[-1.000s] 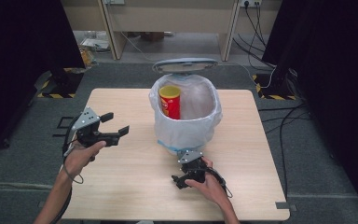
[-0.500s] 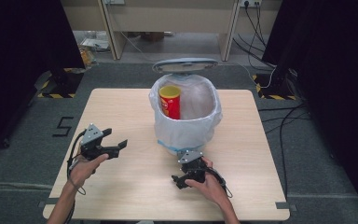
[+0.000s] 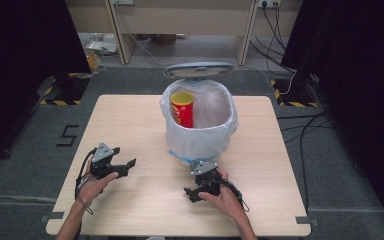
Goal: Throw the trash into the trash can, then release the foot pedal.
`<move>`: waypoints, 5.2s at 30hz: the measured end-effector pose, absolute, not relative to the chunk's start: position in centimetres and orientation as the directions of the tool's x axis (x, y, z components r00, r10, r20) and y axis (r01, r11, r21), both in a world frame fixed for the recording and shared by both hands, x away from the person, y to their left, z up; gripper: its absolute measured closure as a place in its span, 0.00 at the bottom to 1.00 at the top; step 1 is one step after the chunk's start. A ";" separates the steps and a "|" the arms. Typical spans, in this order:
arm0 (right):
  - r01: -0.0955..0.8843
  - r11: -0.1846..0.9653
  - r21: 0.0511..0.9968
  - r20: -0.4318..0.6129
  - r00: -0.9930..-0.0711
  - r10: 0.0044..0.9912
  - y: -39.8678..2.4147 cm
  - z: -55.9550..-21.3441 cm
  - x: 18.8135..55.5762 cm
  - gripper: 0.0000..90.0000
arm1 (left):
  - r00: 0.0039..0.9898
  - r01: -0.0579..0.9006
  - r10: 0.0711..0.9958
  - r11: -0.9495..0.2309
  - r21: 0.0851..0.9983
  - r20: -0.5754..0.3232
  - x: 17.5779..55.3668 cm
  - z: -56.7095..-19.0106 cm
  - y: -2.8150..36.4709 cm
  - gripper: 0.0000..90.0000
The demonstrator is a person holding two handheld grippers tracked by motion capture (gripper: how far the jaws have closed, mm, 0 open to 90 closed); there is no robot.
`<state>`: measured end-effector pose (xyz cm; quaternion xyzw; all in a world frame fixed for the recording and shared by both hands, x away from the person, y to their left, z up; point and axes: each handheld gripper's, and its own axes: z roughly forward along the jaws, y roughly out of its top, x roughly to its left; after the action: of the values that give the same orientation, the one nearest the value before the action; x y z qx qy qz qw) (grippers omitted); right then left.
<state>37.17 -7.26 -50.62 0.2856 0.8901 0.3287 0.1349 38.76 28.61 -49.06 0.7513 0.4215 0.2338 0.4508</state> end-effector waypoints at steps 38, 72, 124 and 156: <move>0.414 0.626 0.661 -0.056 -0.804 0.592 -7.3 -50.6 37.2 0.10 | 0.577 0.550 0.816 -0.368 0.750 -0.023 38.2 -52.5 28.8 0.17; 0.478 0.531 0.700 0.049 -0.774 0.632 -8.2 -50.2 37.6 0.16 | 0.580 0.546 0.814 -0.368 0.753 -0.023 38.3 -52.5 28.8 0.16; 0.499 0.302 0.812 0.061 -0.587 0.807 -18.6 -45.9 34.8 0.17 | 0.579 0.546 0.815 -0.366 0.753 -0.024 38.3 -52.5 28.8 0.16; 0.600 0.339 0.725 -0.007 -0.486 0.874 -23.0 -49.8 33.4 0.17 | 0.579 0.546 0.815 -0.366 0.753 -0.023 38.3 -52.5 28.8 0.16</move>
<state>33.36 -23.00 -49.83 0.4645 0.7929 0.3384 0.2024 38.27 28.78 -52.51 0.8067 0.4220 0.1803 0.3725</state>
